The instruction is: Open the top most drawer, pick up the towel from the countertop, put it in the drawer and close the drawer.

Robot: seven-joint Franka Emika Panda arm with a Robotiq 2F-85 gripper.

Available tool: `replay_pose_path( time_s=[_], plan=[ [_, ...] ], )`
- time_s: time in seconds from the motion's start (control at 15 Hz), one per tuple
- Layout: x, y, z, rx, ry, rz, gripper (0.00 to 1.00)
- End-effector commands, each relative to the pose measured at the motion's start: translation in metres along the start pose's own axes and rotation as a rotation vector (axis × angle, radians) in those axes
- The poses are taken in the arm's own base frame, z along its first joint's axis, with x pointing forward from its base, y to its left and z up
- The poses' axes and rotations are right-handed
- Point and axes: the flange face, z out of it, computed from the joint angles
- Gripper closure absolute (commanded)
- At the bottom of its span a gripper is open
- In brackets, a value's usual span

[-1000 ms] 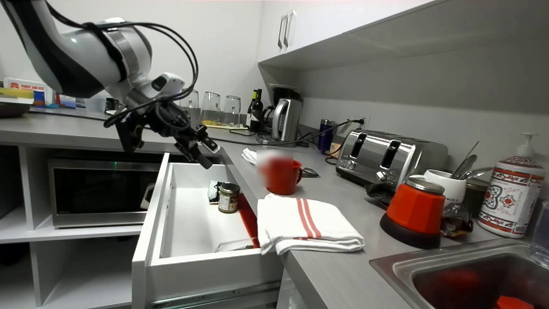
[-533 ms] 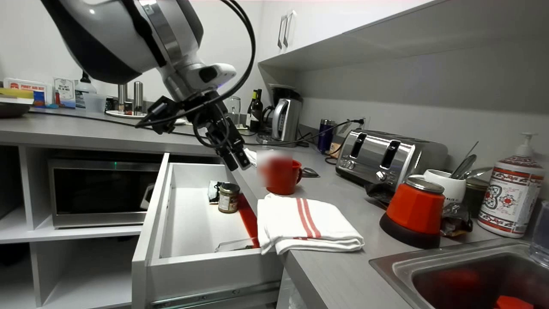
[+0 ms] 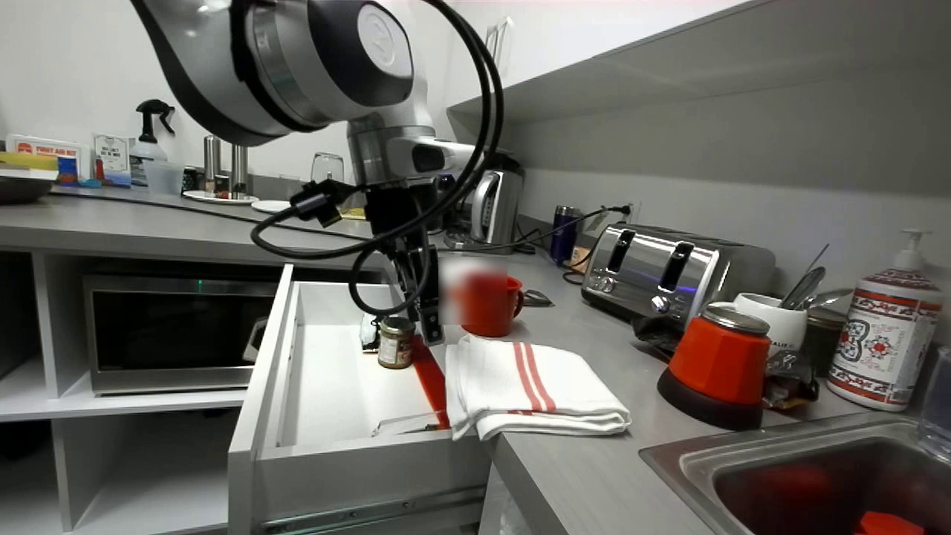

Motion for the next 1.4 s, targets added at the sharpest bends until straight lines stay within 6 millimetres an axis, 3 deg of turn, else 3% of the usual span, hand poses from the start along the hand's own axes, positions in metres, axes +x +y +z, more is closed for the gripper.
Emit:
replay_pose_path(
  time_s=[0.0, 0.33, 0.8, 1.33],
  plan=[
    [0.021, 0.005, -0.008, 0.041, -0.06, 0.035, 0.0],
    [0.051, 0.001, -0.013, 0.003, -0.078, 0.079, 0.0],
    [0.078, -0.013, 0.019, -0.097, -0.125, 0.099, 0.0],
    [0.103, 0.001, 0.042, -0.131, -0.134, 0.159, 0.0]
  ],
)
